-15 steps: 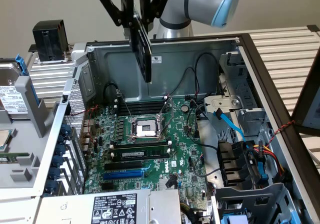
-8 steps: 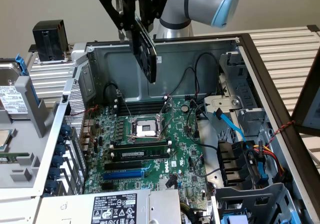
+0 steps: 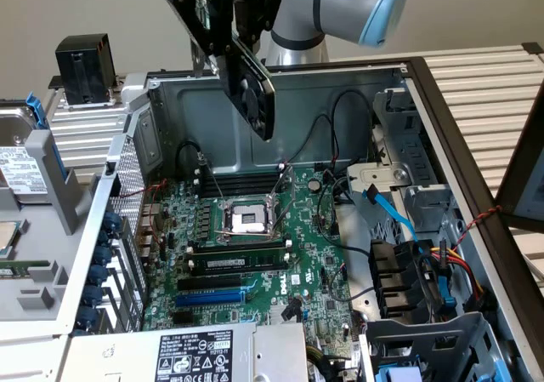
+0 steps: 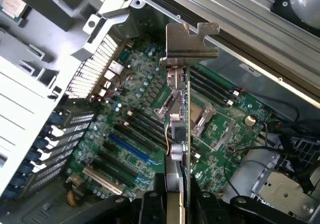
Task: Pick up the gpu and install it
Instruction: 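Insert the gpu into the slot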
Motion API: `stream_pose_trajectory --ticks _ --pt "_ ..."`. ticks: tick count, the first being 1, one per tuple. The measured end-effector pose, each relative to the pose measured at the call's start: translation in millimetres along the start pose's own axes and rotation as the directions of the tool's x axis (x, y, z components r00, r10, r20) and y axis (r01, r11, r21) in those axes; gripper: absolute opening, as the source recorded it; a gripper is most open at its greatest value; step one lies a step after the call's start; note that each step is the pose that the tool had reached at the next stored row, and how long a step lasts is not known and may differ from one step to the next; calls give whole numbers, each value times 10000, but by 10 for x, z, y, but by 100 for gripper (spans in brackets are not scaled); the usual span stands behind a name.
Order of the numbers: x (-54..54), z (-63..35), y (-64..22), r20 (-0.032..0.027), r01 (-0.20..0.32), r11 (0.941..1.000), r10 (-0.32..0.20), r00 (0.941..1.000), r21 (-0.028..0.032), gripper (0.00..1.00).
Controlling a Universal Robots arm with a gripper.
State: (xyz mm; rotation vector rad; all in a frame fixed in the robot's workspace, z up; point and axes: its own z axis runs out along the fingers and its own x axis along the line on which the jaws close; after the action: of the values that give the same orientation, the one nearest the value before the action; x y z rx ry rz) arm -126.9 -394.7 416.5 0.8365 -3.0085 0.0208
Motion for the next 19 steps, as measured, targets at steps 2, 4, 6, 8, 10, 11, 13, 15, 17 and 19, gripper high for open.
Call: stream_pose_trajectory --ticks 2,4,6,8,10,11,13,15,17,19 --pt "0 4 0 0 366 9993 -366 9993 6 28" --pt "6 7 2 1 647 9979 -647 9979 11 28" --pt "5 13 3 -33 693 9976 -693 9976 55 28" --pt "5 17 2 -83 968 9953 -967 9953 82 28" --pt "6 17 2 -86 1318 9912 -1317 9913 92 28" --pt "5 17 3 -86 1500 9886 -1500 9887 96 28" --pt "5 19 3 -84 1861 9825 -1860 9825 104 28" --pt "5 20 3 -83 2224 9749 -2223 9749 113 28" --pt "5 21 3 -83 2572 9663 -2571 9663 121 28" --pt "5 23 3 -82 2923 9562 -2922 9563 129 28"
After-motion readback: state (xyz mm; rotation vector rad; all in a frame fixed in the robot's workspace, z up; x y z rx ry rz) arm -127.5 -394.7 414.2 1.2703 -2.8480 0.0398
